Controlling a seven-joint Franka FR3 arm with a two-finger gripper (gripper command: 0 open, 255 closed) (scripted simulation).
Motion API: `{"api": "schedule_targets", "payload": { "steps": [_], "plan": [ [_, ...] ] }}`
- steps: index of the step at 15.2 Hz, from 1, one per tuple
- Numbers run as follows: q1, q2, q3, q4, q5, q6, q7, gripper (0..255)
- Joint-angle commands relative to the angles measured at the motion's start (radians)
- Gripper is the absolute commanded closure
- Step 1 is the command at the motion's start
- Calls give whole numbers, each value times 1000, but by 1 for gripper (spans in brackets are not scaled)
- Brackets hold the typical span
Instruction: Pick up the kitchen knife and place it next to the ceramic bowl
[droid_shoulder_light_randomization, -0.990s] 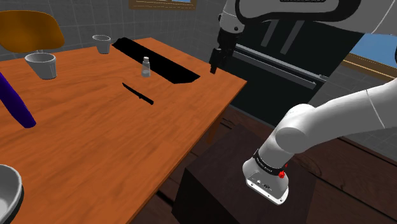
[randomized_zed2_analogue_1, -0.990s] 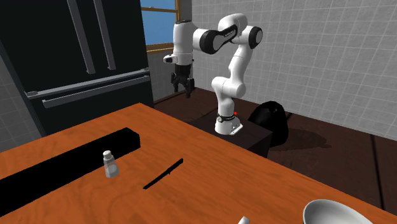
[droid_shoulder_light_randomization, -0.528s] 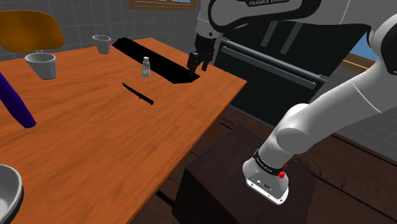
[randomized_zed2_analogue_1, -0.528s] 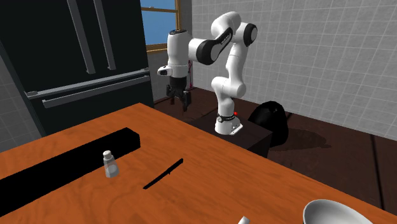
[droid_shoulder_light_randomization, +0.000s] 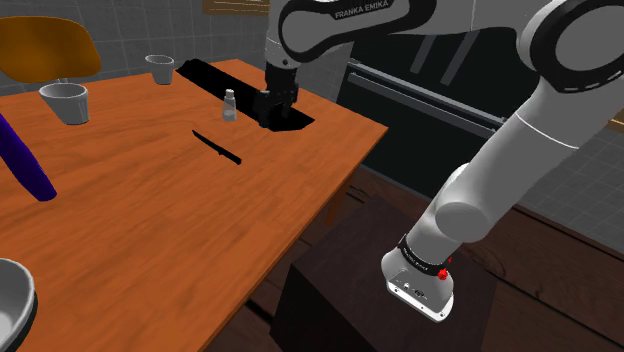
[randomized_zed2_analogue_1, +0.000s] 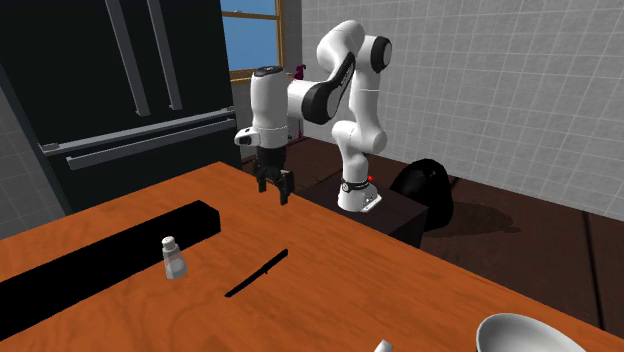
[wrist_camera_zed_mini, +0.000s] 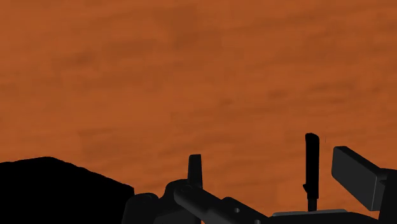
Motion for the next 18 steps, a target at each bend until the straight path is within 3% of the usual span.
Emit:
{"api": "schedule_targets", "payload": {
  "steps": [1,12,18],
  "plan": [
    [8,72,13,49,-9,23,23,0],
    [90,478,46,443,-83,34,142,0],
    [94,512,41,411,-93,100,148,0]
  ]
}}
